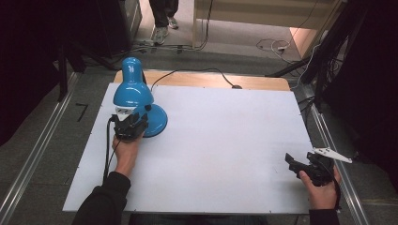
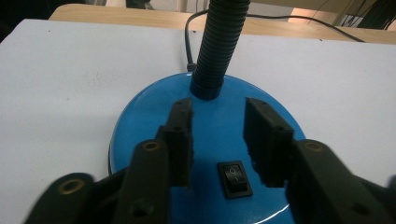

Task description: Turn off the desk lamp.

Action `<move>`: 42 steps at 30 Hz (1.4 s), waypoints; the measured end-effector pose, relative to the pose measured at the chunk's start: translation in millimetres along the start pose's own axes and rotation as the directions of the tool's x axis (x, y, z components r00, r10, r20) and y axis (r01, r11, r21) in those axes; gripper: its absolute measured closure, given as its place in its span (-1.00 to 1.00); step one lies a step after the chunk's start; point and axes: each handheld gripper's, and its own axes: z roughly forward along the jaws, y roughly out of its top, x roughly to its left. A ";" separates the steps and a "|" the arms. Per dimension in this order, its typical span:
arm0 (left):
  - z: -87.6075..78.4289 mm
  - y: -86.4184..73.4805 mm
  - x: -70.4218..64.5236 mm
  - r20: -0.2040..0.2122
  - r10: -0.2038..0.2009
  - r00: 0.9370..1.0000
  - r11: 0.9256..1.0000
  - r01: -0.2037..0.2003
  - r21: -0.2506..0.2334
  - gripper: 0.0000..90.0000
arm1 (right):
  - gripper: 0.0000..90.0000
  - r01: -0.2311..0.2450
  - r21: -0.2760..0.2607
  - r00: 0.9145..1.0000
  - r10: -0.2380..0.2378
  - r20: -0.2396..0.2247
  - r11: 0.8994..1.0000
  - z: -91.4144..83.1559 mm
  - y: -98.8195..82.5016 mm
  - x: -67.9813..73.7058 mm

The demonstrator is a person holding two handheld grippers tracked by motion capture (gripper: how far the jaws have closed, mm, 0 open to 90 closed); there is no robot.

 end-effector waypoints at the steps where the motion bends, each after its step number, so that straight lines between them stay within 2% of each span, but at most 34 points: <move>1: 0.0 0.1 0.4 0.001 -0.001 1.000 1.000 0.001 0.001 0.23 | -0.71 0.000 0.000 1.000 0.000 0.000 1.000 0.0 0.0 0.0; 9: -2.0 1.7 3.1 -0.011 -0.003 1.000 1.000 0.003 -0.005 -0.03 | -0.71 -0.001 0.000 1.000 0.001 -0.002 1.000 0.0 0.1 -0.2; 17: -3.2 3.0 5.2 -0.009 -0.009 1.000 1.000 0.009 -0.004 -0.11 | -0.71 -0.001 -0.001 1.000 0.001 -0.003 1.000 -0.4 -0.2 -0.4; 32: -6.6 3.9 4.2 -0.009 0.008 1.000 1.000 -0.008 0.014 -0.43 | -0.71 -0.006 -0.004 1.000 0.006 -0.001 1.000 -2.1 -0.9 -0.9; 42: -11.5 2.8 5.6 -0.001 0.014 1.000 1.000 -0.014 0.019 -0.45 | -0.71 -0.008 -0.003 1.000 0.008 -0.001 1.000 -2.4 -1.1 -1.0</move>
